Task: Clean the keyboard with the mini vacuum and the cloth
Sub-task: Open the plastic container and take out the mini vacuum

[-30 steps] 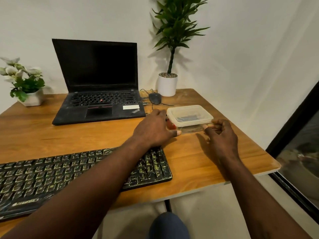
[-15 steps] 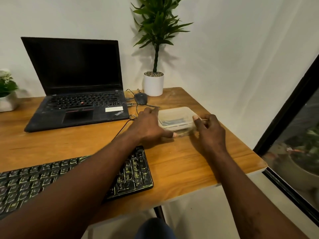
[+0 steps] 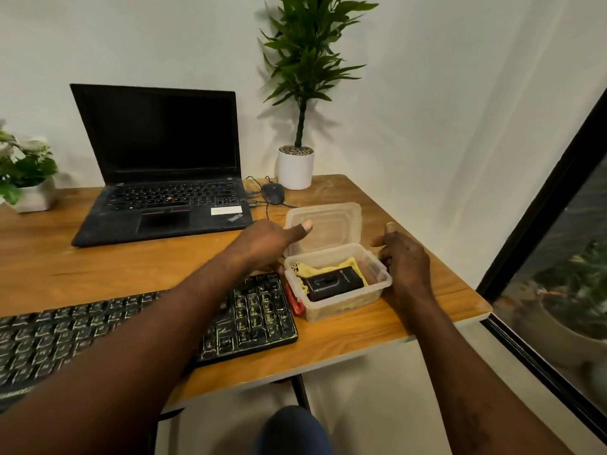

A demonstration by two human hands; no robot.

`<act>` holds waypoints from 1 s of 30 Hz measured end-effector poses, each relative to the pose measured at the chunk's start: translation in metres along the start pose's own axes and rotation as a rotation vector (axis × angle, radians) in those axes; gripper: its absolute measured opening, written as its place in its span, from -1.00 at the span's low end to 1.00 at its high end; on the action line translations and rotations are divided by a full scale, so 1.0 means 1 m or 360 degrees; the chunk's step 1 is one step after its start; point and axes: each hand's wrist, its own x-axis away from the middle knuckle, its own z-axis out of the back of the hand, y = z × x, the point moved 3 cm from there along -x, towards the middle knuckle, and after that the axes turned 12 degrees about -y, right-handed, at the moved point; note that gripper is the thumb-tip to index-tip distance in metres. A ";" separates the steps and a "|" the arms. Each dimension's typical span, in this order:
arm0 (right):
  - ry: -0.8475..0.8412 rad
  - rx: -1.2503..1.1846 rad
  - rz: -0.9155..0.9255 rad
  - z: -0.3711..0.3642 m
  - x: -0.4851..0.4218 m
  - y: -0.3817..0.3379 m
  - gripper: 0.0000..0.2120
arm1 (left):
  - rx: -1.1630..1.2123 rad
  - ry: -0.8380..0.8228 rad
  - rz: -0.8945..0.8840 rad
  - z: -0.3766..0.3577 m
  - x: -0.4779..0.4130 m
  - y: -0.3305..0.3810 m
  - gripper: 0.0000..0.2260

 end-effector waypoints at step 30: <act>0.0050 0.0087 -0.0001 -0.002 -0.009 0.004 -0.57 | -0.1723 0.0010 -0.0317 -0.047 0.008 0.040 -0.43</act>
